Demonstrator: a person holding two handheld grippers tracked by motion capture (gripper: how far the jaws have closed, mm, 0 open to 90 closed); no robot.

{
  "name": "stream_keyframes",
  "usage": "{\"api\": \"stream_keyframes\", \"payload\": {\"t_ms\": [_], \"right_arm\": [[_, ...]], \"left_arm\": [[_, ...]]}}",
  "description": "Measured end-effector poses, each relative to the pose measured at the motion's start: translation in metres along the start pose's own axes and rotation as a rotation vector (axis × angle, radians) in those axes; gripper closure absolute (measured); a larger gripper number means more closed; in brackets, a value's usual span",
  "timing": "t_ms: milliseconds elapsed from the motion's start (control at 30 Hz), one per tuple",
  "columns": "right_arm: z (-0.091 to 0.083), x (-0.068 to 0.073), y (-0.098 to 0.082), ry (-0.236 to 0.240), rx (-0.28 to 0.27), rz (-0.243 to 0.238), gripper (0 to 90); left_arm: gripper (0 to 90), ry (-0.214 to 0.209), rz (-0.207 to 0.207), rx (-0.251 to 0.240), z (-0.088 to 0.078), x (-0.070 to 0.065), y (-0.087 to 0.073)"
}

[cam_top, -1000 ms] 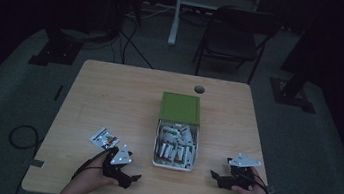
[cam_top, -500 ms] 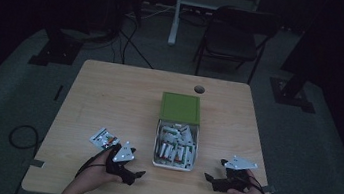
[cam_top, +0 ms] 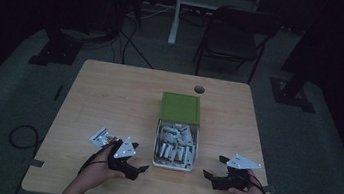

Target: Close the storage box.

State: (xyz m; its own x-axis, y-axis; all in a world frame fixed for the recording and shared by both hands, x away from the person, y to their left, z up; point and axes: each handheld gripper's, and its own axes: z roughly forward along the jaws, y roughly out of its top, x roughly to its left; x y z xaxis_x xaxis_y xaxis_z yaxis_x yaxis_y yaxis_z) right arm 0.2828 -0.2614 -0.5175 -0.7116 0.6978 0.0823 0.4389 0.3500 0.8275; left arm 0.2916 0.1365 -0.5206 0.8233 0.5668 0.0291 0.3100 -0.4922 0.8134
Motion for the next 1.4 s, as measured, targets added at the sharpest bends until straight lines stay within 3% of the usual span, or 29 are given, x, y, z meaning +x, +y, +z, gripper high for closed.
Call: {"api": "stream_keyframes", "payload": {"t_ms": [367, 633, 967, 1400], "right_arm": [[-0.004, 0.001, 0.011, 0.045, -0.08, 0.063, 11.7], [-0.002, 0.008, 0.021, 0.105, -0.123, 0.055, 11.7], [0.015, 0.01, 0.029, 0.125, -0.117, 0.022, 11.7], [0.027, 0.002, 0.029, 0.122, -0.113, 0.031, 11.7]], "left_arm": [[10.6, 0.019, -0.019, -0.054, 0.002, 0.002, 0.011], [9.7, 0.027, -0.026, -0.072, 0.005, 0.002, 0.017], [9.0, 0.048, -0.037, -0.09, 0.008, 0.004, 0.02], [7.7, 0.047, -0.06, -0.117, 0.013, 0.005, 0.023]]}}
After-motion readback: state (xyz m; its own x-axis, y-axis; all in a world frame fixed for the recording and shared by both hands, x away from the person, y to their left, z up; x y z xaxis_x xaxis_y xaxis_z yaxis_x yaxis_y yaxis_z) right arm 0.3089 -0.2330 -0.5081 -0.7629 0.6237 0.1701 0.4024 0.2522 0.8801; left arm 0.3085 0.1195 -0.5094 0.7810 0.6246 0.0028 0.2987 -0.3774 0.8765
